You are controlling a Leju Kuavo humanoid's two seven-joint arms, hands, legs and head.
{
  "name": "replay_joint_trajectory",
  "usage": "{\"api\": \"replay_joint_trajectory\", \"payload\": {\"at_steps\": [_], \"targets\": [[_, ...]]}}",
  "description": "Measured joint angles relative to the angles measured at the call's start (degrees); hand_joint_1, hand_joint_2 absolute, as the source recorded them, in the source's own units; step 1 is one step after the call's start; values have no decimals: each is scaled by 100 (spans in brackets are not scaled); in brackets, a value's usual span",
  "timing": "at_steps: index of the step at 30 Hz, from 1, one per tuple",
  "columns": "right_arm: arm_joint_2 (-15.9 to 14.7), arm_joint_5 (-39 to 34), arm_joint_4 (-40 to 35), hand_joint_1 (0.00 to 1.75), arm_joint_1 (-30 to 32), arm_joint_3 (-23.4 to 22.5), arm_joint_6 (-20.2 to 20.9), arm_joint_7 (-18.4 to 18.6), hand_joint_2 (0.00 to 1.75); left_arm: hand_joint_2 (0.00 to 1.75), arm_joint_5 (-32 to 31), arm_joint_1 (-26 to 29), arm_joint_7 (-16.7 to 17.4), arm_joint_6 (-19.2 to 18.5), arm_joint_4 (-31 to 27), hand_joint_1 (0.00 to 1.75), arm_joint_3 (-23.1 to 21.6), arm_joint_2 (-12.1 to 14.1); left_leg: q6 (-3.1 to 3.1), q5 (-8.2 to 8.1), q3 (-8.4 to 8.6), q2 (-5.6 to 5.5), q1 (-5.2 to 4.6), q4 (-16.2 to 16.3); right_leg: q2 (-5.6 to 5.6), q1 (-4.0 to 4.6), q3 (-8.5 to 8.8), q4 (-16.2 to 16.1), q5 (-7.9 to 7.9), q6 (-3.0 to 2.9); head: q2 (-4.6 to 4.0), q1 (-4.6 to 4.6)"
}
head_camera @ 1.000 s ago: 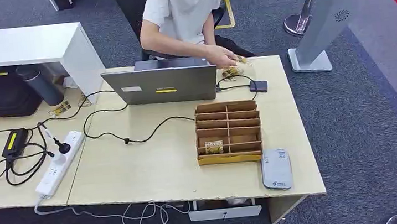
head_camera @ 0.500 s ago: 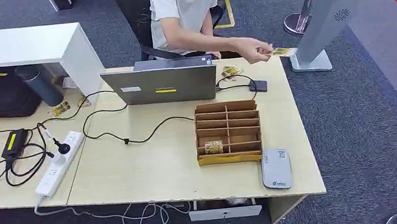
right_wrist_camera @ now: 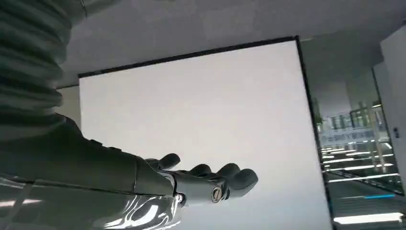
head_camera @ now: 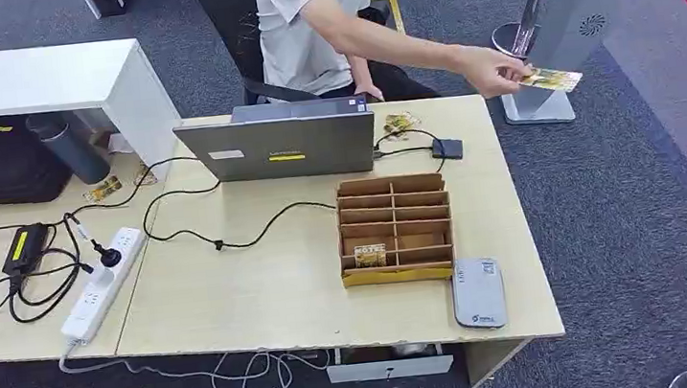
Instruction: Pass the card to the sensor for recognition and then transmit it.
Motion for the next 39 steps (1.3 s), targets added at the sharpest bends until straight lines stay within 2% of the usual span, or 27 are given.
{"api": "replay_joint_trajectory", "payload": {"at_steps": [2, 5, 7, 9, 14, 16, 19, 24, 27, 33, 39], "targets": [[328, -354, -752, 0, 213, 368, 164, 315, 175, 175, -50, -12, -52, 31, 0, 0, 0, -7, 0, 0, 3, 4, 1, 0, 4, 0, -2, 0, 0, 0, 0, 0], [709, -795, -1833, 0, 524, 1211, 103, 1010, 175, 175, -181, -22, -279, 198, 0, 0, 0, -15, -3, 3, 6, 7, 0, 0, 12, -2, -2, 6, 1, -1, -2, -4], [830, -808, -2307, 0, 456, 1903, -158, 1522, 175, 175, -440, -22, -612, 332, 0, 0, -22, -7, -8, 7, 7, 12, 4, -1, 17, 0, -2, 9, 2, -3, 0, -7], [930, -638, -2425, 0, -21, 2839, -504, 1813, 175, 175, -736, -28, -895, 439, 0, 0, -154, 20, -9, 7, 11, 33, 17, -1, 40, 12, -2, 9, 12, -14, 0, -5], [1340, -178, -2217, 0, -1164, 4986, -1142, 1980, 175, 175, -1036, -96, -1246, 693, 0, 0, -302, 79, -24, 25, 13, 39, 28, 2, 50, 27, -3, 8, 29, -18, 0, -2], [1596, -52, -2012, 0, -1567, 5696, -1366, 1988, 175, 175, -1106, -95, -1272, 697, 0, 0, -347, 100, -30, 29, 11, 32, 29, 2, 41, 29, -4, 9, 31, -20, 0, -2], [1931, 66, -1724, 0, -2036, 6442, -1526, 1975, 175, 175, -1209, -94, -1274, 691, 0, 0, -378, 109, -32, 34, 7, 23, 32, 1, 33, 32, -5, 11, 31, -20, 0, -2], [2508, 208, -1323, 0, -2623, 7349, -1683, 2028, 175, 175, -1204, -95, -1125, 477, 0, 0, -391, 116, -33, 35, 2, 12, 36, 0, 21, 36, -8, 12, 31, -21, 0, 0], [2805, 224, -1129, 0, -2872, 7668, -1755, 2034, 175, 175, -1120, -88, -1064, 178, 0, 0, -389, 114, -34, 35, -2, 7, 38, 0, 15, 36, -10, 12, 31, -21, 0, 0], [3238, 202, -932, 0, -3102, 8084, -1874, 2024, 175, 175, -848, -84, -1021, -408, 11, 0, -260, 26, -34, 36, -9, -13, 37, 1, -2, 36, -10, 10, 31, -21, 0, 0], [3569, 263, -897, 0, -3114, 8373, -1959, 2039, 175, 175, -846, -87, -920, -566, 44, 0, -164, -52, -34, 36, -11, -14, 37, 2, -2, 35, -9, 6, 31, -21, 0, 0]]}}
